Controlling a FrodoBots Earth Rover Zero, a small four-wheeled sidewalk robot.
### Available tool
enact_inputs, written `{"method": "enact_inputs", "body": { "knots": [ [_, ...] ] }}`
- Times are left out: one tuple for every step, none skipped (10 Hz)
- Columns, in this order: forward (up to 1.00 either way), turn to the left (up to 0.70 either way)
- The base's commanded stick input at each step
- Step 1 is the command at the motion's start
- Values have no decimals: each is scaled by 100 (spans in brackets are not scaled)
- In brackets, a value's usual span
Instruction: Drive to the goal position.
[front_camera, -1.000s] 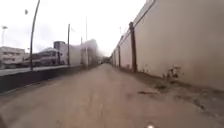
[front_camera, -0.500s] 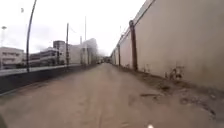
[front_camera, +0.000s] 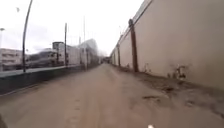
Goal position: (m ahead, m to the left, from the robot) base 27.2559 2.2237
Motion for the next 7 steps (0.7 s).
{"method": "enact_inputs", "body": {
  "knots": [
    [30, 0],
    [30, 0],
    [30, 0],
    [30, 0],
    [30, 0],
    [30, 0],
    [30, 0]
  ]
}}
